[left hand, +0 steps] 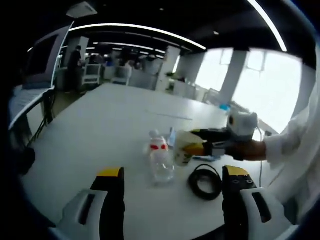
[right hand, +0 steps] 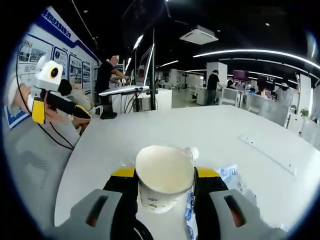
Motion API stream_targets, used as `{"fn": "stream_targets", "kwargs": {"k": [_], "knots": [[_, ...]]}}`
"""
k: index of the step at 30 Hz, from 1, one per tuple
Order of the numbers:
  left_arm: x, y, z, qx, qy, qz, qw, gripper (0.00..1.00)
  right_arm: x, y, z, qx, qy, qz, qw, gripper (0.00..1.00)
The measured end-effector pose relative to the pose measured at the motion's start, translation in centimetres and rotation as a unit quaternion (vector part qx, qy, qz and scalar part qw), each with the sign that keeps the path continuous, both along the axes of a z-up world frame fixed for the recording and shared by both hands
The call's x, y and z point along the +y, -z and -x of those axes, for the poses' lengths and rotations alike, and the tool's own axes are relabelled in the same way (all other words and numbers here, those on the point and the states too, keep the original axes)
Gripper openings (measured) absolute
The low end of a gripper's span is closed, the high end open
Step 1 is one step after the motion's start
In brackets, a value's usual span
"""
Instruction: Arrange the tabletop items into an orderly group along one side of the table until the central work area is clear of visible clutter.
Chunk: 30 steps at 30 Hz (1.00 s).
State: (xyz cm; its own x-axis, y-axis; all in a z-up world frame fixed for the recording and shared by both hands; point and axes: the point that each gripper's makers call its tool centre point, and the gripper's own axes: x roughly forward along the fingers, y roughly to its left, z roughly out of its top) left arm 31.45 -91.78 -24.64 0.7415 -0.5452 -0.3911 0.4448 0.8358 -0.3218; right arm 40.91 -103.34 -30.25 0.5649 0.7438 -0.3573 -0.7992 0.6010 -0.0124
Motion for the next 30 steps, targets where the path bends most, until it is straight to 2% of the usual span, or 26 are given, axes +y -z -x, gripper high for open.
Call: {"fn": "stream_targets", "kwargs": {"k": [4,16,22,30], "knots": [[-0.1,-0.2,-0.1,-0.003,0.0,0.002,1.0,0.76,0.1,0.8,0.5,0.002,-0.01,0.017,0.9998,0.41],[0.0,-0.2,-0.3,-0.001,-0.004,0.005,1.0,0.76,0.3,0.9,1.3,-0.001,-0.023,0.02,0.9995,0.42],[-0.2,-0.2,-0.5,-0.002,0.0,0.006,1.0,0.76,0.4,1.3,1.8,-0.01,-0.038,0.051,0.9979,0.42],[-0.5,-0.4,-0.4,-0.003,0.002,0.008,1.0,0.76,0.3,1.5,1.7,-0.003,-0.042,0.06,0.9973,0.44]]}}
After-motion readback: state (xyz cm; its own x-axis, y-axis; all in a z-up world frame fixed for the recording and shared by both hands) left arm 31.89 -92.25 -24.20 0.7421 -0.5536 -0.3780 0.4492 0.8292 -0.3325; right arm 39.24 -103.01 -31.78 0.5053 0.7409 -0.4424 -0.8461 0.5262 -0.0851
